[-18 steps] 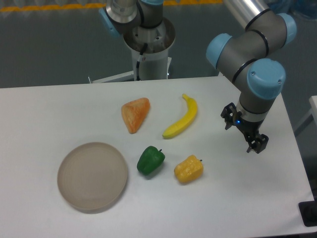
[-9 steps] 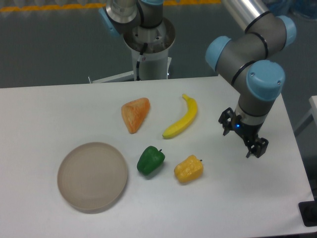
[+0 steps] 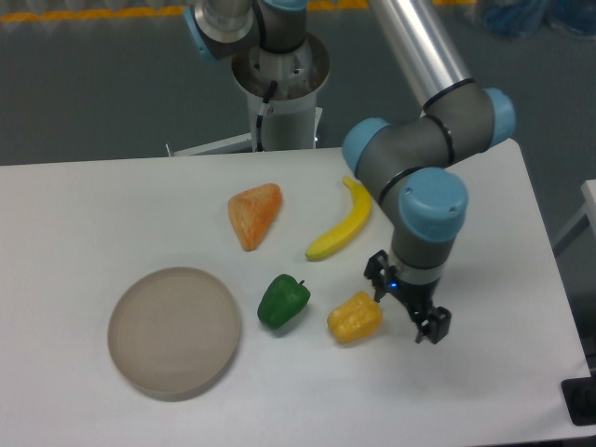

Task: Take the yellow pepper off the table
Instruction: 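Lower the open gripper down onto the yellow bell pepper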

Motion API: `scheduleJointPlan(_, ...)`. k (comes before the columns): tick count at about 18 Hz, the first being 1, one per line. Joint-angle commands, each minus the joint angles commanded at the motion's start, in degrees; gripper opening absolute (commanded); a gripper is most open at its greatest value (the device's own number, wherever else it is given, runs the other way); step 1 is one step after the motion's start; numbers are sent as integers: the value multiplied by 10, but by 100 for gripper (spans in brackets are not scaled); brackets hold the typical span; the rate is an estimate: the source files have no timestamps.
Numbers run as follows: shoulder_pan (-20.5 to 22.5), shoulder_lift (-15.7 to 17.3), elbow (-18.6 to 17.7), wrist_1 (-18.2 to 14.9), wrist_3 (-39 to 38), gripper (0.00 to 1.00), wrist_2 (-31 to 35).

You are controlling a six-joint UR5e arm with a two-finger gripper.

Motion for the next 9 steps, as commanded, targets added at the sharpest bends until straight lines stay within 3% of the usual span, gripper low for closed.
scheduleJointPlan(5, -9, 1, -36, 5, 0, 100, 12)
scheduleJointPlan(9, -14, -6, -41, 7, 0, 100, 18)
